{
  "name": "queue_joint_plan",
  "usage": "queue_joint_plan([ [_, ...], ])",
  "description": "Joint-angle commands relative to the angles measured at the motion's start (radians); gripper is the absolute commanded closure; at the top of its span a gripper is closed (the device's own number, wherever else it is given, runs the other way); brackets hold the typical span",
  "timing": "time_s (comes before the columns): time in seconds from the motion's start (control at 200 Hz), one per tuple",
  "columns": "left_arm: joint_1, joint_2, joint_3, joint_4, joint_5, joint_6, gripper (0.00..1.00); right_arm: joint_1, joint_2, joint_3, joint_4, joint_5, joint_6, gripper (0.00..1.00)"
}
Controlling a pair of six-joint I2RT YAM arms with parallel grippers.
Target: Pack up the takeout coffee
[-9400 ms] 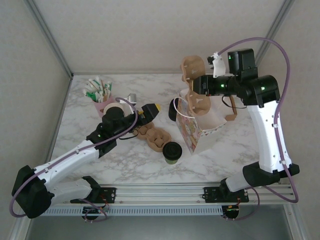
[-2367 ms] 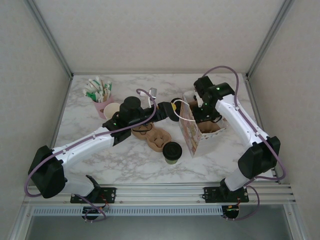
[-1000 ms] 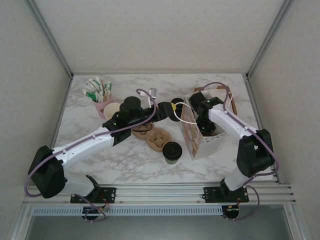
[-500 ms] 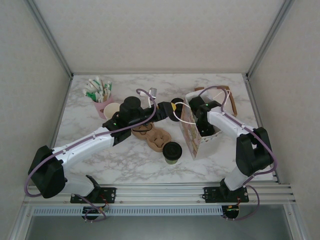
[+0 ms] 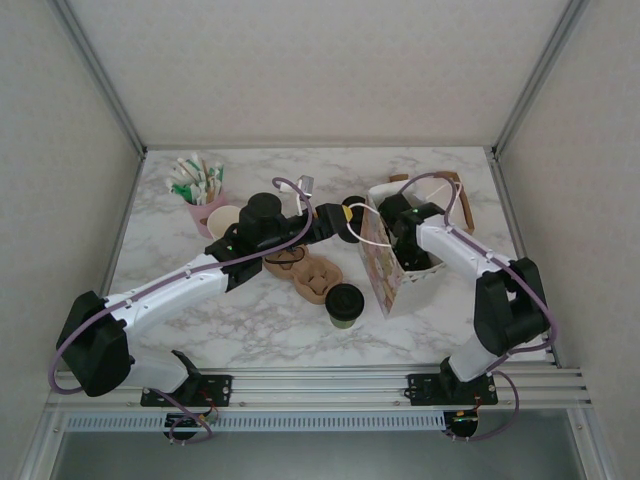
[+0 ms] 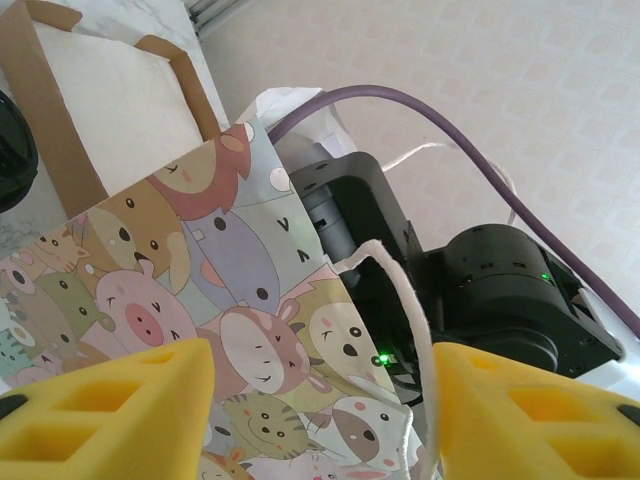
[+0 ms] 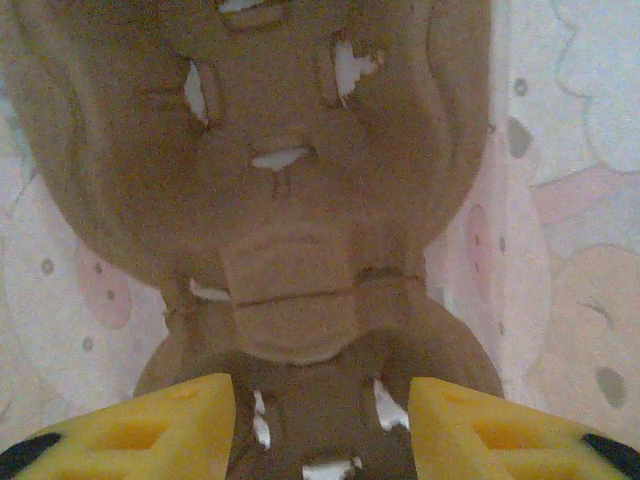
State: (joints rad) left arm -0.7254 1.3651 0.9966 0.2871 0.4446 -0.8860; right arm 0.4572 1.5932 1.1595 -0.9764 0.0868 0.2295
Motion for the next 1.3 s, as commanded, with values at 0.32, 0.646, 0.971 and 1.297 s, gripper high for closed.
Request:
queue_joint_plan([
  [0.32, -0.011, -0.021, 0.022, 0.007, -0.036, 0.022, 0.36, 0.011, -0.078, 0.077, -0.086, 0.032, 0.016, 0.44],
  [0.646, -0.011, -0.066, 0.039, -0.032, -0.058, 0.044, 0.26, 0.01, -0.185, 0.165, -0.173, 0.051, 0.032, 0.29],
  [0.971, -0.011, -0.114, 0.057, -0.086, -0.092, 0.072, 0.15, 0.01, -0.273, 0.291, -0.239, 0.047, 0.037, 0.19],
  [1.297, -0.011, -0.213, 0.053, -0.151, -0.155, 0.104, 0.06, 0.011, -0.369, 0.395, -0.267, -0.003, 0.037, 0.09],
])
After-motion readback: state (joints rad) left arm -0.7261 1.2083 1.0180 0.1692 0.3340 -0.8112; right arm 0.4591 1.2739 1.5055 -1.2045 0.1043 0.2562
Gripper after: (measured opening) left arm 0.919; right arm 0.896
